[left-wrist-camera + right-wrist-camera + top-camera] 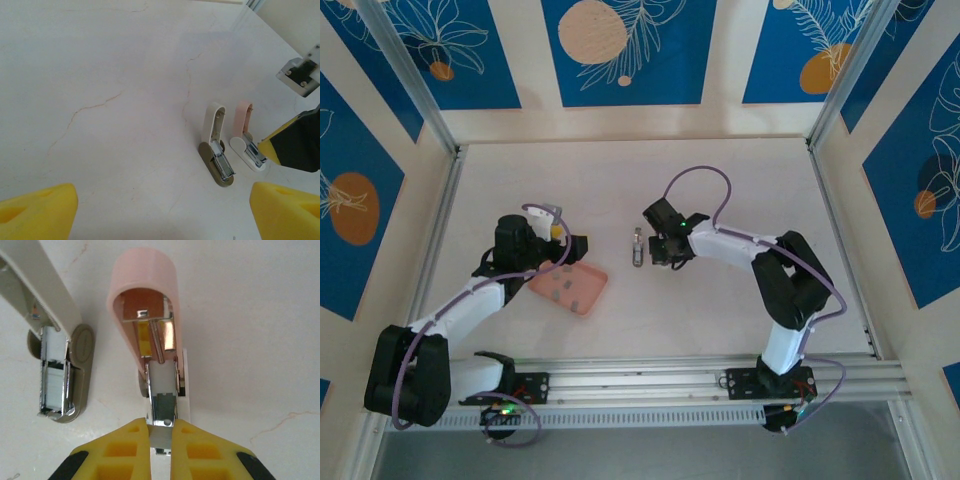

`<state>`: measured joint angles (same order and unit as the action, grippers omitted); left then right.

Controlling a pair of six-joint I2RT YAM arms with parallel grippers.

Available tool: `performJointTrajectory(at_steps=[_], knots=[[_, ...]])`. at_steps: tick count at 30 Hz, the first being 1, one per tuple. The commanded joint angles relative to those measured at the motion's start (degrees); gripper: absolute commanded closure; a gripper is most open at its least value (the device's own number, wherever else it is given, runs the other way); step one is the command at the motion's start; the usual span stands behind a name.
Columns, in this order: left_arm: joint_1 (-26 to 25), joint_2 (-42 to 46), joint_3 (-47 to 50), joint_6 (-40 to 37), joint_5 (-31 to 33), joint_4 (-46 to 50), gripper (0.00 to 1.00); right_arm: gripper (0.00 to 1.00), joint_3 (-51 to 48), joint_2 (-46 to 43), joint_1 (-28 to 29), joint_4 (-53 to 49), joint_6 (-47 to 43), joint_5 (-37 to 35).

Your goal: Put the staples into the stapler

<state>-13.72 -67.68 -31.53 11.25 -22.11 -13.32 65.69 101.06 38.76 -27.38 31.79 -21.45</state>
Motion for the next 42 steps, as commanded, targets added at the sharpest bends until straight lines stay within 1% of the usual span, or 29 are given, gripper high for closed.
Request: performJointTrajectory(at_steps=[1, 5, 13, 32, 42], knots=[[0.44, -0.08, -0.19, 0.6, -1.44, -1.79, 0.11, 0.86, -1.41, -3.2, 0.44, 2.88, -2.72, -0.28], [0.44, -0.08, -0.28, 0.71, -1.44, -1.8, 0.11, 0.86, -2.23, -3.61, 0.44, 4.15, -5.38, -0.37], [0.4, 0.27, -0.09, 0.92, -1.01, -1.49, 0.11, 0.86, -2.06, -1.47, 0.25, 4.17, -8.92, -1.07], [0.35, 0.44, 0.24, 1.15, -0.91, -1.36, 0.11, 0.87, -2.52, 0.44, -0.53, 3.32, -9.71, -1.75], [0.36, 0.36, 0.29, 1.29, -0.92, -1.39, 0.12, 0.87, -3.18, -0.83, -0.62, 4.2, -10.45, -1.57]])
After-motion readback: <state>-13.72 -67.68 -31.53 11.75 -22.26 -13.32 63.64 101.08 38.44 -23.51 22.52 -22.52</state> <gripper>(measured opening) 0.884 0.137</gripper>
